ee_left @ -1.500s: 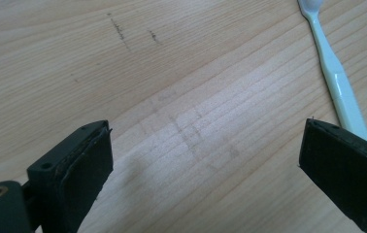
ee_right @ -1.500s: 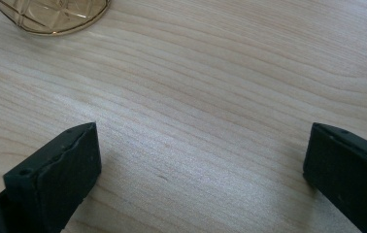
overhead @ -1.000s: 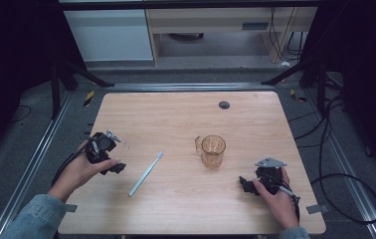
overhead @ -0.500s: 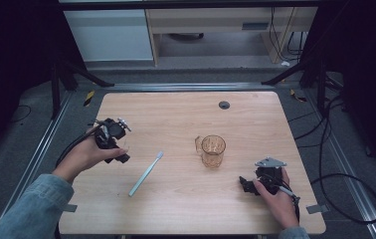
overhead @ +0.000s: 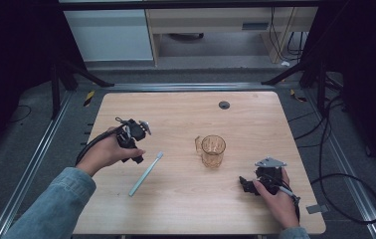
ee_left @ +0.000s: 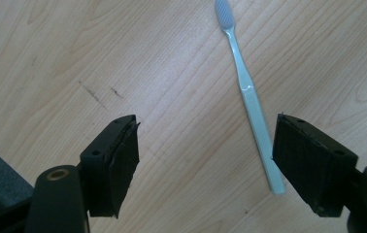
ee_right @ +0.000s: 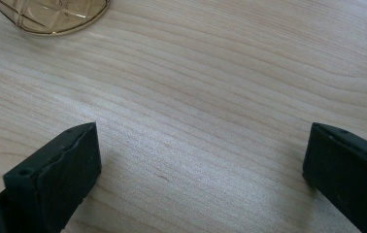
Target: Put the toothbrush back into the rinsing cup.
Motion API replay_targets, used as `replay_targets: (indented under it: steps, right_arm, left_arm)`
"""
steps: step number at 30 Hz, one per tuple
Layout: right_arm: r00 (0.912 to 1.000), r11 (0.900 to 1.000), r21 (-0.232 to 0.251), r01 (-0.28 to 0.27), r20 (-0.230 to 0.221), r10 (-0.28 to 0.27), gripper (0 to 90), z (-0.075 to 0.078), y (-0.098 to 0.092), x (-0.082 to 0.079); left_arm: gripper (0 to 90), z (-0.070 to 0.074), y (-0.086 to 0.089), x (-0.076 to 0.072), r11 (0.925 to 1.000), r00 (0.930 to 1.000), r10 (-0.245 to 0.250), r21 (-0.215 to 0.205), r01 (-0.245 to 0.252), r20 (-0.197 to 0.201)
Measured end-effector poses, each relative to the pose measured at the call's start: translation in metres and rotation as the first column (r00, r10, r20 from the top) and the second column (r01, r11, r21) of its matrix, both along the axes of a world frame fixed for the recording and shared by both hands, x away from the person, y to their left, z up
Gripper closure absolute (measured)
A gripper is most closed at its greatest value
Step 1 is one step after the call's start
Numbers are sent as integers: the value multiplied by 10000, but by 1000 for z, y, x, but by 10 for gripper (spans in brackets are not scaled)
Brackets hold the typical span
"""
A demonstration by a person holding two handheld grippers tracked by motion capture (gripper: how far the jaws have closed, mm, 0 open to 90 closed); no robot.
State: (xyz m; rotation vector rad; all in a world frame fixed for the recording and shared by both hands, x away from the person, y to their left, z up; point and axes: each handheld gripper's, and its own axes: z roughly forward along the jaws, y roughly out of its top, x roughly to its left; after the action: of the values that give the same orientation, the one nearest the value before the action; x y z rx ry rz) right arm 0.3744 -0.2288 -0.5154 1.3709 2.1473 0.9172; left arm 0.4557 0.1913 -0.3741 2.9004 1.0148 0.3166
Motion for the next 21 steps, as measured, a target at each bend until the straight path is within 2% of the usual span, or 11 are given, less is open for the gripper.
replay_targets:
  steps: [2,4,11,14,21]
  right_arm:
    - [10000,10000,-1,12,1,-12,7,0,0,0]
    - [10000,10000,1,37,-4,-37,7,0,0,0]
    - [10000,10000,27,55,-9,-54,7,0,0,-1]
    - [10000,10000,-5,48,-15,-48,7,0,0,-1]
    - [10000,10000,11,76,-11,-76,7,0,0,-1]
  left_arm:
    - [245,-3,-1,3,9997,9998,170,-150,-171,-91]
    - [236,-9,-1,6,9973,9977,557,-460,-574,-380]
    - [221,-21,-3,8,9922,9919,989,-678,-1044,-799]
    - [231,-29,-5,10,9899,9876,1107,-763,-1195,-1110]
    - [304,-45,-13,9,9874,9851,1144,-946,-1270,-1281]
